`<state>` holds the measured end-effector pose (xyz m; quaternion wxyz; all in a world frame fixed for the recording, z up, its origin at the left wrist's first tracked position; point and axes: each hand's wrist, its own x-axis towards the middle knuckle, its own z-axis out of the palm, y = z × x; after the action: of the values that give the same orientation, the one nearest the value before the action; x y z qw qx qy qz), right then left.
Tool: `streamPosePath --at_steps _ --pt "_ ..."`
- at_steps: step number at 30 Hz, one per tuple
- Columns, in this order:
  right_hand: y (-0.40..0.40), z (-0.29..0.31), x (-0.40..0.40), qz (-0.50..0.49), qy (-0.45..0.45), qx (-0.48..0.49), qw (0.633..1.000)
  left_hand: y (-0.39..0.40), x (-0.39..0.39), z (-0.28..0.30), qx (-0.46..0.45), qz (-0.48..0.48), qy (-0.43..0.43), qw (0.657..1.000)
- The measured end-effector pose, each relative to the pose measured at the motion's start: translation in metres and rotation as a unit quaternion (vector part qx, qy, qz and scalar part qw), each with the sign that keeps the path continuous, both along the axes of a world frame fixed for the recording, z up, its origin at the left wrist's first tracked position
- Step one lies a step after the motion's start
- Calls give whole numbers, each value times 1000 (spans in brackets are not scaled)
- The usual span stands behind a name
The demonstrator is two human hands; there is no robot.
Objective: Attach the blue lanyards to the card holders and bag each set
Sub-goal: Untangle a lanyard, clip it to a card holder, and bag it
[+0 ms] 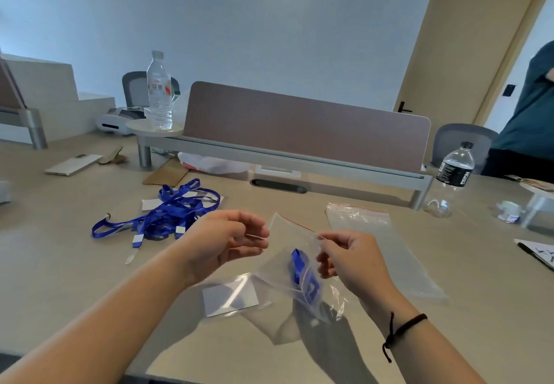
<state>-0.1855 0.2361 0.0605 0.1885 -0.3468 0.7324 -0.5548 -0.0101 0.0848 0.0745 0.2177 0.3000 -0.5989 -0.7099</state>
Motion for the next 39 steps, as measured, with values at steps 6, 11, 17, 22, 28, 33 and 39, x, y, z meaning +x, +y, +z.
streamPosePath --at_steps 6,11,17,22,28,33,39 --pt "-13 -11 7 -10 -22 -16 1000 -23 36 -64 -319 -91 -335 882" --pt "-22 -14 13 -12 -13 6 1000 -21 42 -78 -452 -100 -415 783" --pt "-32 -17 26 4 -10 22 1000 -31 52 -82 -402 -62 -405 819" --pt "-41 -20 39 15 -8 40 999 -39 75 -84 -337 7 -337 879" --pt "-52 -20 47 -5 -17 42 999 -51 110 -69 -152 90 -207 962" --pt "-57 -15 58 11 -17 54 998 -49 133 -42 26 130 -63 989" --pt "-51 -9 59 25 1 69 997 -27 131 -9 58 28 -15 998"
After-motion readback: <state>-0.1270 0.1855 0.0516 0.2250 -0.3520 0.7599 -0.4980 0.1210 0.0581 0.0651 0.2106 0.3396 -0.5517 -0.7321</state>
